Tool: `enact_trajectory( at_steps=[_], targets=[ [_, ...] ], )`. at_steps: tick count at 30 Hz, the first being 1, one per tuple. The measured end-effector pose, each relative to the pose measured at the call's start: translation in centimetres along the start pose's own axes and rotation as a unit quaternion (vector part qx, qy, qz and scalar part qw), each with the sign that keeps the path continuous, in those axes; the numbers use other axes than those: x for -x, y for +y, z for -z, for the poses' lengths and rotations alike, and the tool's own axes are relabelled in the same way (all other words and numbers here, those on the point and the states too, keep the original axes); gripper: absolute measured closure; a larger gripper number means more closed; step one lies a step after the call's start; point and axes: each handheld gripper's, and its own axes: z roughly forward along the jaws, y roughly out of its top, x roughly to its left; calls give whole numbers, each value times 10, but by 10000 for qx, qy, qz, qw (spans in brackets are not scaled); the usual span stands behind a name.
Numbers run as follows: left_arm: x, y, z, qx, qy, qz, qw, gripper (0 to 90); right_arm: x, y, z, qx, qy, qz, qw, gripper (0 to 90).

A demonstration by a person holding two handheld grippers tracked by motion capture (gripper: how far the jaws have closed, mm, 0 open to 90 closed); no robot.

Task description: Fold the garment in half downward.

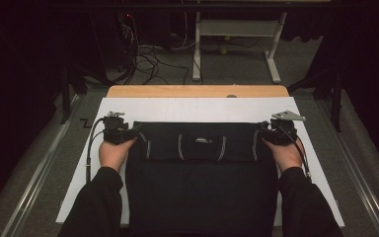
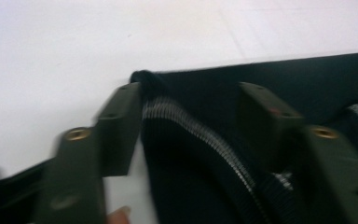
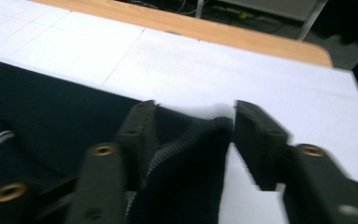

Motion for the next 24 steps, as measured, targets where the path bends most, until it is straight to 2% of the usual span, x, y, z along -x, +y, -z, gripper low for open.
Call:
enact_trajectory(
  at_steps=[2, 3, 6, 9, 11, 13, 15, 17, 19, 21, 24],
  targets=[
    [-2, -6, 5, 85, -85, 108, 9999, 276, 0, -2, 4, -11, 9, -18, 10000, 394],
    [-2, -9, 7, 110, -157, 92, 9998, 275, 0, -5, 7, 41, 13, -9, 10000, 384],
    [6, -21, 16, 144, -309, -150, 9993, 272, -1, -14, 17, 170, 9, -86, 9998, 366],
    [17, -40, 31, 352, -672, -335, 9966, 275, -3, -29, 28, 272, 202, -159, 9993, 367],
    [25, -53, 36, 331, -749, -575, 9950, 272, -6, -39, 34, 283, 382, -156, 9987, 361],
    [30, -63, 38, 278, -809, -681, 9940, 272, -11, -48, 41, 259, 524, -113, 9982, 352],
    [34, -68, 37, 147, -881, -713, 9935, 231, -16, -55, 46, 242, 597, -49, 9979, 353],
    [38, -71, 35, 69, -913, -810, 9925, 231, -20, -60, 51, 233, 703, -9, 9973, 363],
    [41, -72, 33, 42, -977, -800, 9920, 232, -22, -66, 55, 229, 777, -74, 9967, 379],
    [44, -71, 30, 15, -1000, -804, 9917, 235, -24, -69, 56, 77, 901, -24, 9959, 389],
    [50, -70, 24, -148, -933, -910, 9914, 254, -26, -72, 53, -109, 926, -5, 9956, 416]
  ],
)
